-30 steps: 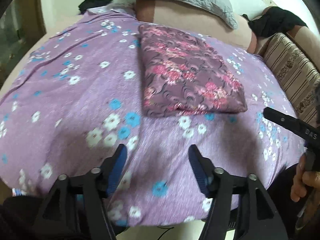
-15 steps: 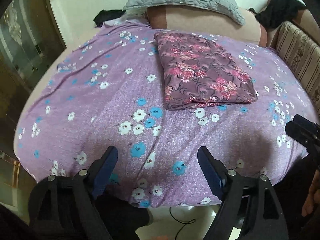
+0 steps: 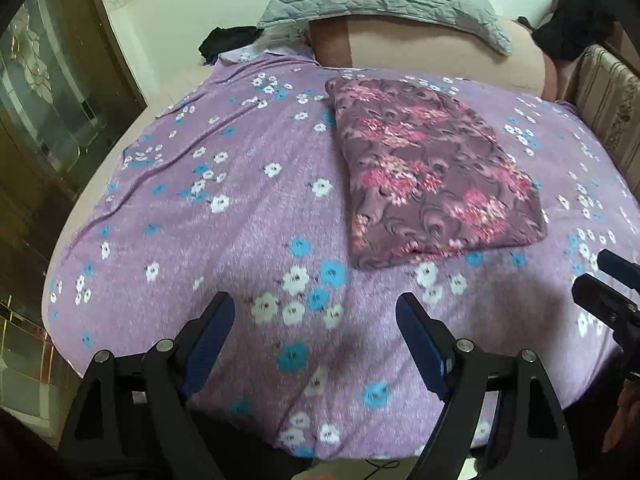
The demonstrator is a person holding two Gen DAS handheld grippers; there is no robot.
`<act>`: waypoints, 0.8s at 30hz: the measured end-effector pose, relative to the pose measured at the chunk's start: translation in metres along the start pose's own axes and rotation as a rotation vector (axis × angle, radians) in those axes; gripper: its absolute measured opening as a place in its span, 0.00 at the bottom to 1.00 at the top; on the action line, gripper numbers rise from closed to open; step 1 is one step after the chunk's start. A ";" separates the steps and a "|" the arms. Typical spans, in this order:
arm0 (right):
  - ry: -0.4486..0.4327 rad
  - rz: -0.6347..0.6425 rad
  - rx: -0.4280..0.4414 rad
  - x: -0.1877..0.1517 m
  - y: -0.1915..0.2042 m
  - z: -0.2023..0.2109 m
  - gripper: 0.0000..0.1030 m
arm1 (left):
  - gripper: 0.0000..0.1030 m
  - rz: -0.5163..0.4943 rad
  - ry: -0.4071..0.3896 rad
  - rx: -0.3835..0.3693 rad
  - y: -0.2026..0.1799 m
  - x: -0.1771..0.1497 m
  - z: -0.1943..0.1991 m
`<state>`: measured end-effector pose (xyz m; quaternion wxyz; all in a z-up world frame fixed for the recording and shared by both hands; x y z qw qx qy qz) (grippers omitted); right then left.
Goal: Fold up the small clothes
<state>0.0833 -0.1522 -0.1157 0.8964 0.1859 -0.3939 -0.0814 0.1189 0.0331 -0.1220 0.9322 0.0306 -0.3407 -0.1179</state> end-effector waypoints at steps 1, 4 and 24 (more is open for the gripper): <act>0.000 0.001 0.001 0.003 -0.001 -0.002 0.88 | 0.81 -0.003 -0.004 0.009 0.000 0.003 -0.002; -0.004 0.002 -0.003 0.011 -0.004 -0.005 0.89 | 0.81 0.004 -0.012 0.009 -0.001 0.011 -0.004; -0.030 0.009 0.039 0.064 -0.007 -0.033 0.91 | 0.82 0.012 -0.036 -0.016 -0.006 0.055 -0.025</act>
Point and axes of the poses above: each gripper's, at about its wrist camera, not at the fingertips, and z roughly against the way its jaws point, y to its left, x to its top, the point moved 6 cm from there along -z, roughly the way its jaws point, and after that the axes turned 6 degrees about -y, right-handed, at the moved point
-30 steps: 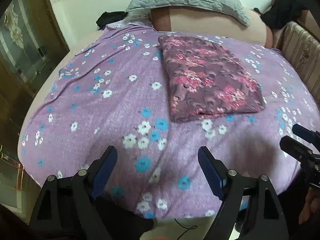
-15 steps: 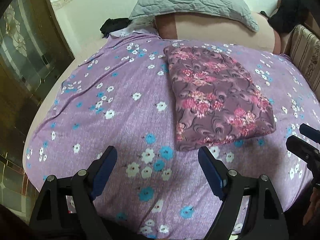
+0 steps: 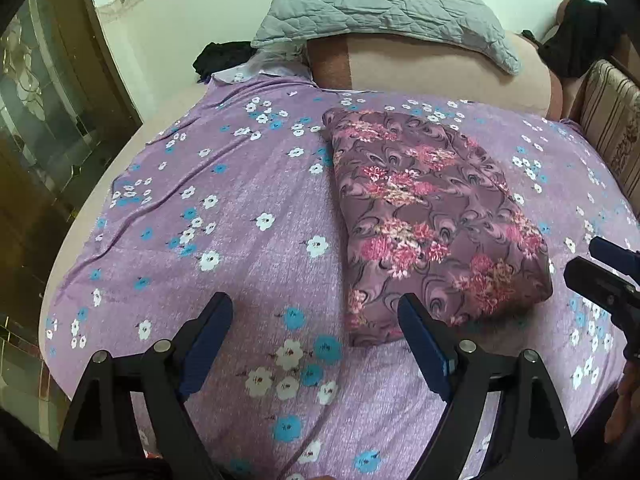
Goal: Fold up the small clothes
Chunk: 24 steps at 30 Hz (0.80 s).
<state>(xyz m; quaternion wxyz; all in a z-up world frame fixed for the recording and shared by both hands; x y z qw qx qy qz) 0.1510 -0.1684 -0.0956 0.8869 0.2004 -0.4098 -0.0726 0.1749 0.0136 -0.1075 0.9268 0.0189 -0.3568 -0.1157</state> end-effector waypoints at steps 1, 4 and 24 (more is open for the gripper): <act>-0.002 -0.008 0.008 0.002 -0.002 -0.003 0.91 | 0.82 0.005 0.005 -0.006 0.000 0.002 -0.004; -0.005 -0.043 0.022 0.009 -0.011 -0.014 0.91 | 0.82 0.035 0.025 -0.036 0.002 0.009 -0.019; 0.059 -0.376 0.106 0.089 -0.104 -0.174 0.62 | 0.83 0.295 0.263 -0.274 0.004 0.070 -0.187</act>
Point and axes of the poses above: each gripper's, at about its wrist camera, not at the fingertips, and z roughly against the way its jaws point, y to its left, x to its top, the point moved 6 cm from there along -z, roughly the way its jaws point, and after that the axes turned 6 degrees about -y, right-handed, at the moved point
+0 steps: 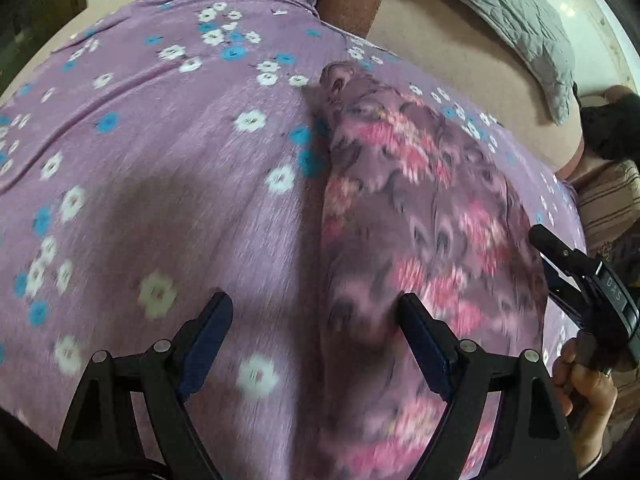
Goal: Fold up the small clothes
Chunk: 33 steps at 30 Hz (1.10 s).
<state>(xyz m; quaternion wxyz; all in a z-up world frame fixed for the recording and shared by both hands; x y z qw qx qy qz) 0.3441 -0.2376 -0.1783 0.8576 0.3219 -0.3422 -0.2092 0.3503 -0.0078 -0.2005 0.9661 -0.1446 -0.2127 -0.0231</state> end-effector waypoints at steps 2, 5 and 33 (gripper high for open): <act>0.003 -0.020 0.020 0.010 -0.002 -0.012 0.61 | 0.84 0.005 -0.006 -0.017 -0.003 0.017 -0.011; 0.016 -0.023 0.040 0.021 0.000 -0.027 0.40 | 0.84 0.012 0.000 -0.055 -0.007 0.043 -0.030; -0.016 0.174 0.038 -0.053 0.044 0.063 0.12 | 0.51 -0.205 -0.142 0.086 -0.030 -0.024 0.048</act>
Point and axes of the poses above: each gripper's, at about its wrist camera, not at the fingertips, and z roughly against the way its jaws point, y to its left, x to its top, the point moved 6 cm from there along -z, roughly the way its jaws point, and after that the axes turned 6 degrees about -y, right-handed, at the moved point
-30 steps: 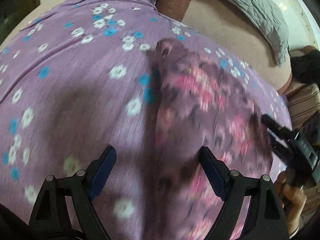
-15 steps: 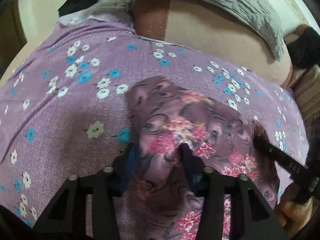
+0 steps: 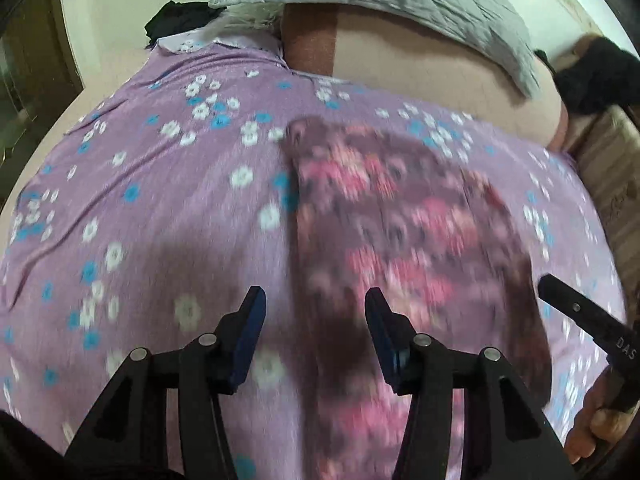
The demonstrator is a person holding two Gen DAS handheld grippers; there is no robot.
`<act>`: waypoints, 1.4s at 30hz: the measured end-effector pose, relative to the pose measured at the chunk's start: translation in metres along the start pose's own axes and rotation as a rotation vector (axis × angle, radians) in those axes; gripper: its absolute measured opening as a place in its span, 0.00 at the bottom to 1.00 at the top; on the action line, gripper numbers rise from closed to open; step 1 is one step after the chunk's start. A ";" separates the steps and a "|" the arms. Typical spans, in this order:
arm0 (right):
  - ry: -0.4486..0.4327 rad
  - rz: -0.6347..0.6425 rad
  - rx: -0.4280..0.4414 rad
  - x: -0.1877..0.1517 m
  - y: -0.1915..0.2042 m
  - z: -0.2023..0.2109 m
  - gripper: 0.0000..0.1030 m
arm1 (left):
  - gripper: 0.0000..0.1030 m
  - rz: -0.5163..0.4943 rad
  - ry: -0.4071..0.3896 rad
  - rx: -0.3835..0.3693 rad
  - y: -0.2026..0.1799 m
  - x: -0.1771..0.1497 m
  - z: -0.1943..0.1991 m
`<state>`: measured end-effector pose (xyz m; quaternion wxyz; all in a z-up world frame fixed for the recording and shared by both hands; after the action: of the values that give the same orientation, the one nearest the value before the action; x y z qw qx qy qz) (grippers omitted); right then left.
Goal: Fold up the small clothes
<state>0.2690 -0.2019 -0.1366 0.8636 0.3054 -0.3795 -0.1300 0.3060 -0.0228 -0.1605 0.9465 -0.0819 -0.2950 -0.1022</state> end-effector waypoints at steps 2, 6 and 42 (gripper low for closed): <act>0.029 0.023 -0.017 -0.013 0.002 -0.003 0.12 | 0.52 -0.017 0.035 0.026 -0.002 -0.019 -0.003; 0.087 0.004 -0.127 -0.030 -0.026 -0.019 0.08 | 0.54 -0.023 0.072 0.058 -0.001 -0.035 -0.011; 0.012 0.213 -0.157 -0.123 0.056 0.124 0.86 | 0.81 -0.096 -0.037 0.131 0.004 -0.141 0.142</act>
<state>0.0936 -0.1553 -0.1072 0.8960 0.1956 -0.3932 -0.0649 0.1172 0.0321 -0.1267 0.9383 -0.0076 -0.3218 -0.1264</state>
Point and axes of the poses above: each gripper's, at about its wrist camera, not at the fingertips, and z roughly against the way its jaws point, y to its left, x to its top, the point moved 6 cm from there along -z, roughly the way its jaws point, and after that the axes turned 6 degrees about -y, right-handed, at the moved point
